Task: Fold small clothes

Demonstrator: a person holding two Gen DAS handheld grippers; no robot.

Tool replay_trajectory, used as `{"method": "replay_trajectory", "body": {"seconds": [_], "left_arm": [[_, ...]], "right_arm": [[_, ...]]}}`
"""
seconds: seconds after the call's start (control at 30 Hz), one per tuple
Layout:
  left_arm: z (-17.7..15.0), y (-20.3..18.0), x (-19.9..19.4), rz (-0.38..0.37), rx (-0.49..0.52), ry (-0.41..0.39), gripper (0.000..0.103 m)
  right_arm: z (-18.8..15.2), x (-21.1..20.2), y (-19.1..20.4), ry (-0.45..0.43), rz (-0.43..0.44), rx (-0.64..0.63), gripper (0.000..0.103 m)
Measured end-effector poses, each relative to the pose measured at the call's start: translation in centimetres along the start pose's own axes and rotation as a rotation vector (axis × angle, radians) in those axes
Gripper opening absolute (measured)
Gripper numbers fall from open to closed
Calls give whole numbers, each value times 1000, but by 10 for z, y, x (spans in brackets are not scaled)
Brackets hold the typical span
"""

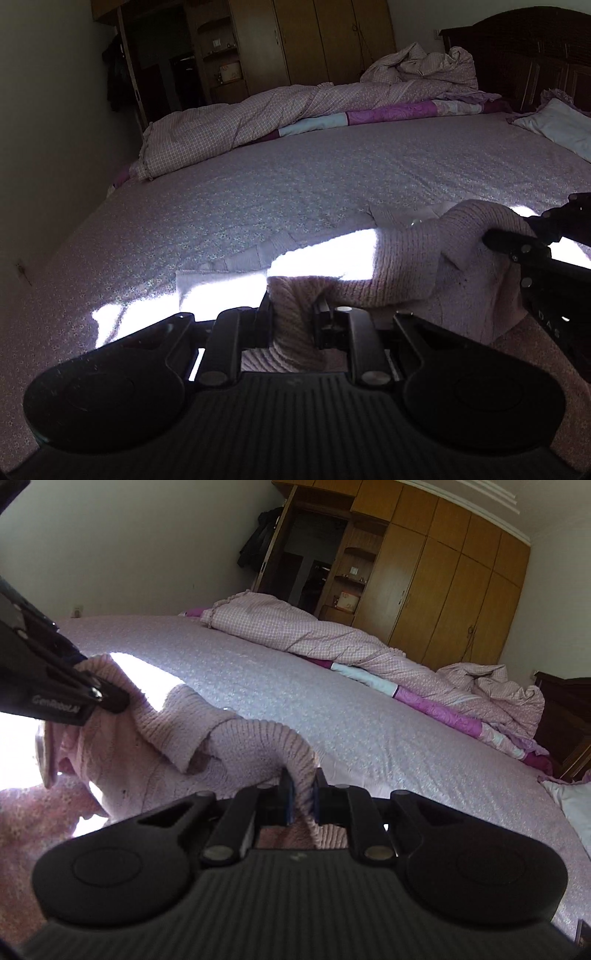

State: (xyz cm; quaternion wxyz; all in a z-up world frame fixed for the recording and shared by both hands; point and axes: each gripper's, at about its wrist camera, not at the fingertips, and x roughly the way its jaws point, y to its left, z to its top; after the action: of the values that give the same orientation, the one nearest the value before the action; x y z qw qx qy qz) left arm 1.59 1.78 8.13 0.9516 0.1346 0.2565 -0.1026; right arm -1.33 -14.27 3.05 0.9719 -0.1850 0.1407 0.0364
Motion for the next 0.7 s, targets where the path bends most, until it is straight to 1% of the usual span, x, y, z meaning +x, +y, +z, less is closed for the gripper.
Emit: {"method": "replay_trajectory", "body": {"seconds": [0.13,0.27,0.37,0.4,0.47,0.57,0.7], "left_arm": [[22,1,11,38,4,-34,21],[45,6,33,54,-20,-40,21],[58,6,58,80,-16,-29,21],[63,6,73,84,-13,-19,21],[67,3,95,89,-10,2,21],[68,3,132,83,-12,50,21],[59,5,197,74,-26,151,21]], "right_arm": [[18,16,-2,-42,-32,-45,13],[34,40,-8,-61,-56,-47,13],[42,61,-11,-60,-67,-48,13],[42,69,-12,-57,-69,-51,13],[41,85,-11,-41,-79,-52,13],[34,116,-9,18,-84,-45,13],[19,151,-2,115,-64,-64,13]]}}
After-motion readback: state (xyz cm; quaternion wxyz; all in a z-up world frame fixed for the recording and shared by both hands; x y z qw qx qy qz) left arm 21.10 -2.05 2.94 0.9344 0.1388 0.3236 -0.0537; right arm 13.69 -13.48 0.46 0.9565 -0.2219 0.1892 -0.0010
